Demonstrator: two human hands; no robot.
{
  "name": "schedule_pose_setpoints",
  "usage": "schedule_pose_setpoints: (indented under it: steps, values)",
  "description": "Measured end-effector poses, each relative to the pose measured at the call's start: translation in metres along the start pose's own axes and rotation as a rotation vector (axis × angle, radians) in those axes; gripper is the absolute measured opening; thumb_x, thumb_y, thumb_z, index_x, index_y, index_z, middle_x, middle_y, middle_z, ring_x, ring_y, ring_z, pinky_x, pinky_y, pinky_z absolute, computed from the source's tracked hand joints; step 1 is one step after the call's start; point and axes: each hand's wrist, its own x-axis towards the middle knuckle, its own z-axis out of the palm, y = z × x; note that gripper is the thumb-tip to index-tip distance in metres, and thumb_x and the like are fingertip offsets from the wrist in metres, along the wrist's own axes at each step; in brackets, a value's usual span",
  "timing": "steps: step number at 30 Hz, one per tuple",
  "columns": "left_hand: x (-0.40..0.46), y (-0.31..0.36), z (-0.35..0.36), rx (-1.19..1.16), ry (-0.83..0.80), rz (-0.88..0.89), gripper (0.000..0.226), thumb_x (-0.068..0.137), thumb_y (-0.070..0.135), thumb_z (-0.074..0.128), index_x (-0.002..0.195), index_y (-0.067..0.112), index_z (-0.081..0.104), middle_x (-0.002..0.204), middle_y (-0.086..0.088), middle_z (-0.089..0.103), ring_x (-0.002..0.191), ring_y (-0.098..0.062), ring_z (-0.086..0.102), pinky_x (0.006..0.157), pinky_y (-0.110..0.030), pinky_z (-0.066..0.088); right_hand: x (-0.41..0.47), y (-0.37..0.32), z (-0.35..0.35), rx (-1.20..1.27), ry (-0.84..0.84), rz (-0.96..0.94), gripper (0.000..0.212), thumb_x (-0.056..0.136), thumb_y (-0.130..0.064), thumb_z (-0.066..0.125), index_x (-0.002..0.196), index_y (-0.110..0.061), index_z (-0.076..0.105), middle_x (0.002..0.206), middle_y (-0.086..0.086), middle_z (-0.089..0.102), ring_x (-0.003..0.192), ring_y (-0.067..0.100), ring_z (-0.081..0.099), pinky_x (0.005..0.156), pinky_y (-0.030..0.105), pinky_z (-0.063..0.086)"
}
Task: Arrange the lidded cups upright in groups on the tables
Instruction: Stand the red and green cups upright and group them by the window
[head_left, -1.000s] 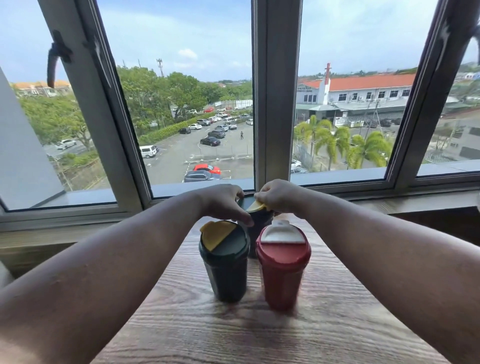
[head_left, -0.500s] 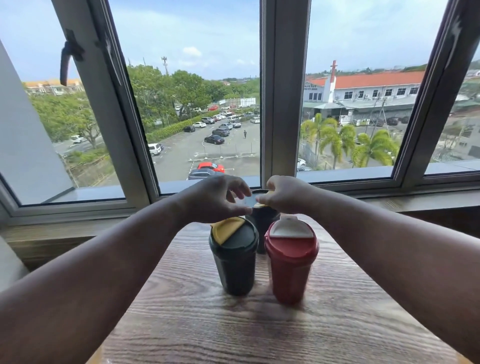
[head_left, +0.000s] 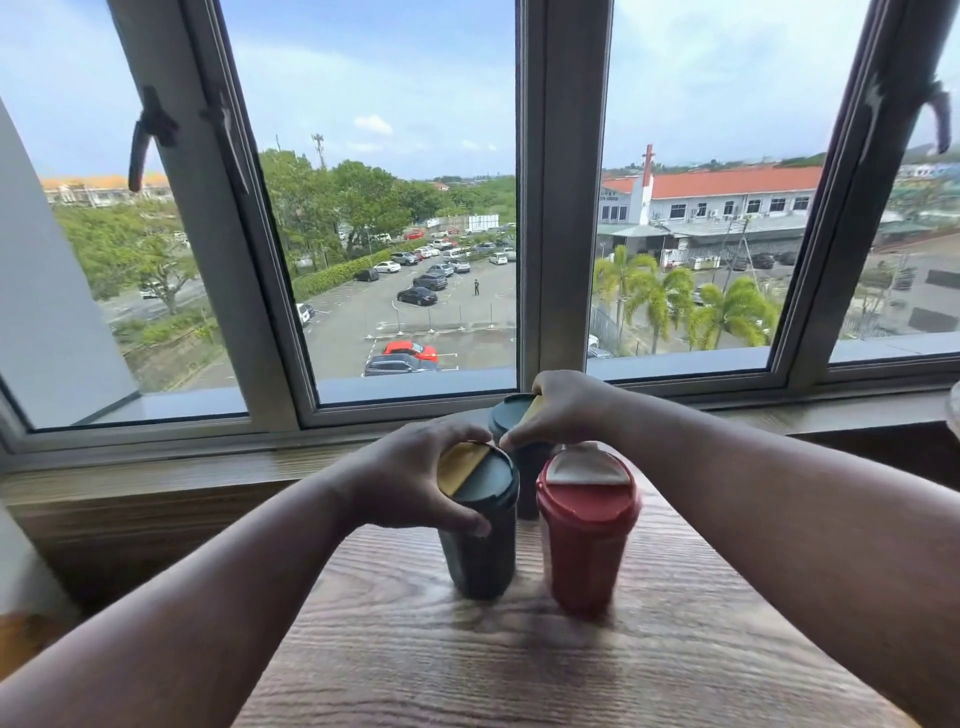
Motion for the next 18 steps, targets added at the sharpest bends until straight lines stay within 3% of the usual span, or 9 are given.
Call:
schedule_pose_setpoints:
  steps: [4,8,13,18]
  values:
    - [-0.002,-0.002,0.0,-0.011,0.036,-0.018,0.085,0.058,0.043,0.092,0.132,0.035,0.051,0.121,0.02,0.059,0.109,0.004,0.054,0.09,-0.008,0.041,-0.006,0.0,-0.004,-0.007,-0.036,-0.043,0.069,0.062,-0.051,0.085,0.113,-0.012,0.06,0.101,0.003,0.065,0.091,0.019,0.062,0.084,0.037,0.056]
    - [0.0,0.0,0.0,0.025,0.029,-0.026,0.084,0.057,0.048,0.091,0.131,0.034,0.052,0.122,0.018,0.058,0.11,0.001,0.053,0.095,-0.017,0.042,-0.008,0.004,-0.007,0.023,-0.116,-0.101,0.085,0.064,-0.045,0.086,0.136,-0.015,0.05,0.123,0.002,0.06,0.106,0.019,0.059,0.095,0.037,0.052]
    - [-0.001,0.003,0.001,0.087,0.011,-0.008,0.089,0.06,0.054,0.087,0.137,0.035,0.047,0.132,0.019,0.051,0.118,0.001,0.046,0.1,-0.017,0.037,-0.007,0.005,-0.011,0.023,-0.21,-0.12,0.09,0.066,-0.038,0.082,0.144,-0.019,0.042,0.13,0.003,0.057,0.113,0.02,0.058,0.101,0.041,0.05]
    - [-0.001,0.001,0.004,0.103,0.001,0.004,0.101,0.053,0.061,0.085,0.142,0.037,0.042,0.139,0.019,0.047,0.124,-0.001,0.045,0.107,-0.024,0.039,-0.005,0.002,-0.013,0.036,-0.224,-0.12,0.093,0.067,-0.046,0.085,0.144,-0.017,0.041,0.131,0.002,0.056,0.115,0.02,0.058,0.103,0.04,0.048]
